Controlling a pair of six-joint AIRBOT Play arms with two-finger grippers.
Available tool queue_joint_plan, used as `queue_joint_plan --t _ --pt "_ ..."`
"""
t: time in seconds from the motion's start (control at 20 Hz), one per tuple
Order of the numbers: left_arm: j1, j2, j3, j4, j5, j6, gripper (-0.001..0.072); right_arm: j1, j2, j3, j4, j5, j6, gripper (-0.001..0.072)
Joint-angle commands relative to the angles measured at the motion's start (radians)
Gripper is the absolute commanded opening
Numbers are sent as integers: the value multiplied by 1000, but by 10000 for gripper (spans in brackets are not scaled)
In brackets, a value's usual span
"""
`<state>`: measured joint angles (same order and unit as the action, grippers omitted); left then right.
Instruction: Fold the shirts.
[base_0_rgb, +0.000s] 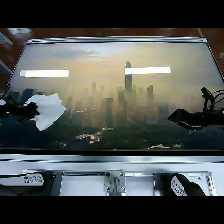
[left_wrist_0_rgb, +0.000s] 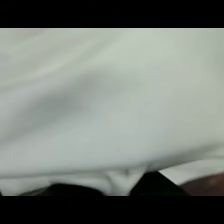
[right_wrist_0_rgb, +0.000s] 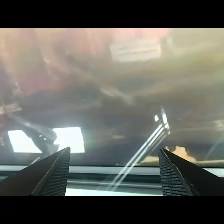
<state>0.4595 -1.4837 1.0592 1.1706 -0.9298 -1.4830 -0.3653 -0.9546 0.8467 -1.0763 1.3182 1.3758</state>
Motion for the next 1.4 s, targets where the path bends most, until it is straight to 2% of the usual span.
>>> queue_joint_plan --t 0.0,0.1,0.2,0.35,0.45,0.55,0.7,0.8,0.85,0.9,0.95,1.0,1.1,1.2,1.35 --pt "-77 184 16 -132 -11 154 42 1 1 0 -9 32 -10 674" --pt "-178 365 15 -169 -60 166 42 1 1 18 -14 105 -16 674" --pt "-308 511 14 -170 -149 142 42 2 1 69 -29 238 -34 674" --pt "-553 624 -18 -190 -200 2 42 2 7 145 -71 366 -45 666" --pt "-752 625 -49 -235 -93 -66 42 2 26 151 -74 360 -46 666" --pt "-964 572 -76 -237 107 -135 42 2 27 151 -73 337 -46 666" --pt "-1225 371 -77 -263 373 -212 43 2 27 150 -76 285 -46 666" --pt "-1318 200 -61 -346 461 -213 43 2 27 150 -78 260 -46 666" --pt "-1332 121 -36 -389 454 -209 45 2 27 150 -79 251 -46 666" --pt "-1329 64 -2 -418 414 -178 156 2 27 150 -79 245 -46 666" --pt "-1310 26 38 -423 348 -152 542 2 27 150 -79 241 -46 666" --pt "-1265 9 77 -423 266 -148 706 2 27 150 -79 234 -46 666" --pt "-1123 33 129 -416 94 -76 709 2 27 149 -77 205 -46 666" --pt "-934 110 138 -367 -40 -48 709 2 27 130 -77 161 -46 667" --pt "-646 220 124 -67 -278 -90 709 2 27 32 -28 106 -54 667"
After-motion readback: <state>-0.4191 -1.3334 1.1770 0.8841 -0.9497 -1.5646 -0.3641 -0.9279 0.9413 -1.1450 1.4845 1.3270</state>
